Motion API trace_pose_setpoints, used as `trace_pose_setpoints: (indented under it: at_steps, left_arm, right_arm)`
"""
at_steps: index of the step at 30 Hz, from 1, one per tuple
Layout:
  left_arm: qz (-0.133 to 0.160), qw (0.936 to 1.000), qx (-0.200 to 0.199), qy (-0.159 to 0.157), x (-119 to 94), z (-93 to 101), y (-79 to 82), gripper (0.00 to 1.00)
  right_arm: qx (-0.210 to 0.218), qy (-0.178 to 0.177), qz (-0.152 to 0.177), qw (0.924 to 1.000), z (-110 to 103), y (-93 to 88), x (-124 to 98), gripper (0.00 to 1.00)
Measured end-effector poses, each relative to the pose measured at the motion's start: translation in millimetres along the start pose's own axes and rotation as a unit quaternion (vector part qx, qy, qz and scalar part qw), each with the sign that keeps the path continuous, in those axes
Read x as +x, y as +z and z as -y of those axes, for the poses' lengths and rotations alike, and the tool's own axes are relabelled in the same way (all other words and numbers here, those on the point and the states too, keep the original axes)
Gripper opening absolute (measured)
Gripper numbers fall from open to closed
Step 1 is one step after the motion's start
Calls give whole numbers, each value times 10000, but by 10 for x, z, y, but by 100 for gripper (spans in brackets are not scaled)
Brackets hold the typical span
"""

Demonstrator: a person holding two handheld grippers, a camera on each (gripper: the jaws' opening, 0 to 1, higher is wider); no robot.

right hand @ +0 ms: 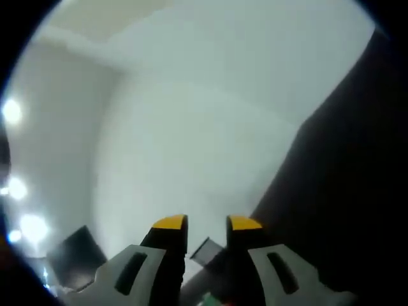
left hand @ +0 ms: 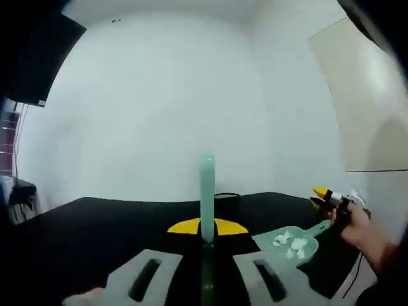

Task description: Pick up the broom and sweep the trash on the tabletop into the dustpan.

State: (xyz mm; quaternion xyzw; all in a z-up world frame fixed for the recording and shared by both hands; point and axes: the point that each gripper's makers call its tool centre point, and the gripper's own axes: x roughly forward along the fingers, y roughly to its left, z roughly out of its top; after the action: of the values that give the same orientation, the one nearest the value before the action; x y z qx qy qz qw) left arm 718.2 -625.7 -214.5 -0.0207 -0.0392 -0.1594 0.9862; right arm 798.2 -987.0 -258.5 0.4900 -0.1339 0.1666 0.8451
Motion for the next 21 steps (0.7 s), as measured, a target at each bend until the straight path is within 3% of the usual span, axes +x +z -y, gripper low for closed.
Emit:
trace_pose_setpoints:
  at_steps: [5, 7, 10, 12, 14, 18, 21]
  left_arm:
    - [-72, 9994, -129, -315, 419, 327, -131, 4]
    - [-75, 9992, 113, -374, 526, 431, -167, 4]
    - [19, 9986, -71, -520, 639, 512, -159, 4]
    - [119, 9969, -293, -725, 744, 544, -87, 4]
    - [442, 9942, -524, -824, 770, 510, 112, 4]
    - [754, 9944, -337, -664, 708, 295, 413, 4]
    - [799, 9943, -307, -643, 536, 160, 523, 4]
  right_arm:
    - [56, 52, -60, 10000, -3, -1, -1, 26]
    - [61, 55, -47, 10000, -20, -7, -9, 26]
    - [84, 77, -5, 9999, -47, -4, -26, 26]
    - [95, 91, 18, 9999, -55, -4, -22, 26]
    - [98, 96, 13, 9999, -49, -3, -17, 26]
    - [101, 111, 16, 9999, -53, -5, -16, 26]
    - [110, 123, 45, 9999, -60, 5, -21, 26]
